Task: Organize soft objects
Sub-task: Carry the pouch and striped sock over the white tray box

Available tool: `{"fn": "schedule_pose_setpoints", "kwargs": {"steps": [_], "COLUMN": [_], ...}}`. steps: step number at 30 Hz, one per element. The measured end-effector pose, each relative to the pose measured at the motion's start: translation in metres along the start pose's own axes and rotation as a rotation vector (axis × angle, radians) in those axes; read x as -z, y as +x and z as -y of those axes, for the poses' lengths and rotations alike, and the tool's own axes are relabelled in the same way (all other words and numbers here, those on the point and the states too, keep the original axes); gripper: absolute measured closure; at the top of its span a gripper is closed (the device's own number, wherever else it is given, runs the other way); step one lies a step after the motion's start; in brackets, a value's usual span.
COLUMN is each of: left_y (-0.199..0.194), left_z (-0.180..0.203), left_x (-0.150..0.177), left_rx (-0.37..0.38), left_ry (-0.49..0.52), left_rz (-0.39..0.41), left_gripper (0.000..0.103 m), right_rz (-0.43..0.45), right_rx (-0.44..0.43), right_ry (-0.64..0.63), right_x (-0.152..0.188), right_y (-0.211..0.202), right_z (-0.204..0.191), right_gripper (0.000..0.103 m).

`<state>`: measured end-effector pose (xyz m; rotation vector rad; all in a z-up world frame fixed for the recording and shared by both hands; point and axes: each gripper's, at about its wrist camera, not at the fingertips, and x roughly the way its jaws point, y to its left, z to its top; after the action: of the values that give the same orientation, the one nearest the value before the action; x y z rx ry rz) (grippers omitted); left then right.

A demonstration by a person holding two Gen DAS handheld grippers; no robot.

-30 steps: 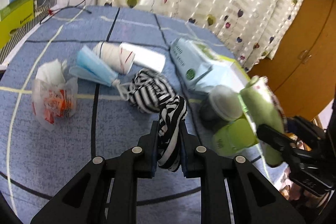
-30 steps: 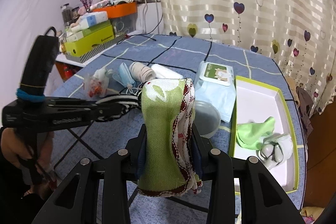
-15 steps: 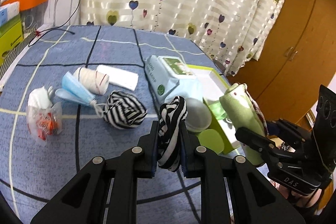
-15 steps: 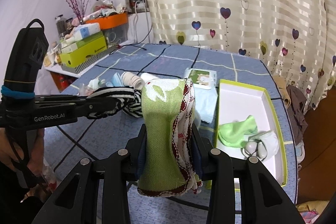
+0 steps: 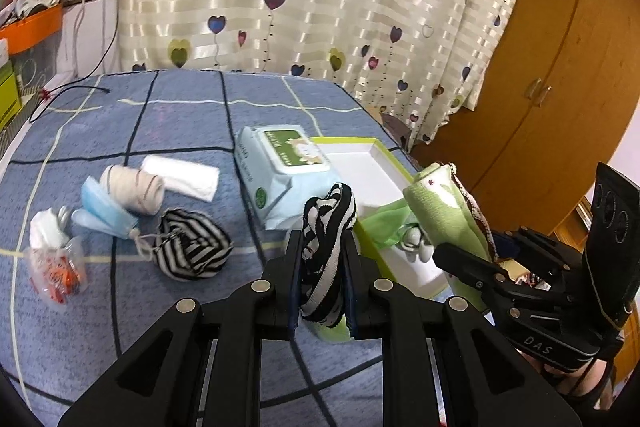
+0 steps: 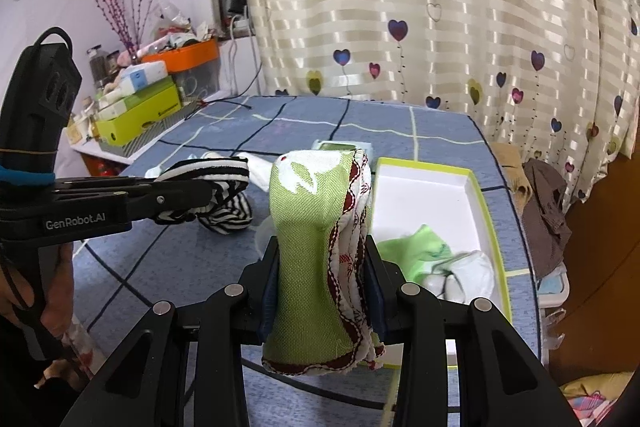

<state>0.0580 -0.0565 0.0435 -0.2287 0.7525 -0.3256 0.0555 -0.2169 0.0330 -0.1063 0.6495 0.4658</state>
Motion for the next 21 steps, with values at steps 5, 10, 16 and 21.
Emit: {"fn": "schedule_pose_setpoints", "kwargs": {"steps": [5, 10, 16, 21], "left_y": [0.008, 0.015, 0.027, 0.036], "left_z": [0.014, 0.027, 0.043, 0.052], "left_x": [-0.006, -0.011, -0.019, -0.026], "left_rx": [0.013, 0.027, 0.042, 0.053], "left_ry": [0.021, 0.043, 0.072, 0.086], "left_rz": [-0.008, -0.014, -0.024, -0.029], "left_gripper": [0.085, 0.085, 0.085, 0.085], "right_rz": [0.007, 0.012, 0.009, -0.003], "right_rx": [0.016, 0.052, 0.113, 0.144], "right_ry": [0.015, 0.044, 0.093, 0.125], "right_x": [0.002, 0.005, 0.011, 0.014], "right_y": [-0.004, -0.01, -0.014, -0.009], "right_z": [0.014, 0.035, 0.067, 0.089], "right_gripper": [0.067, 0.067, 0.067, 0.067]}}
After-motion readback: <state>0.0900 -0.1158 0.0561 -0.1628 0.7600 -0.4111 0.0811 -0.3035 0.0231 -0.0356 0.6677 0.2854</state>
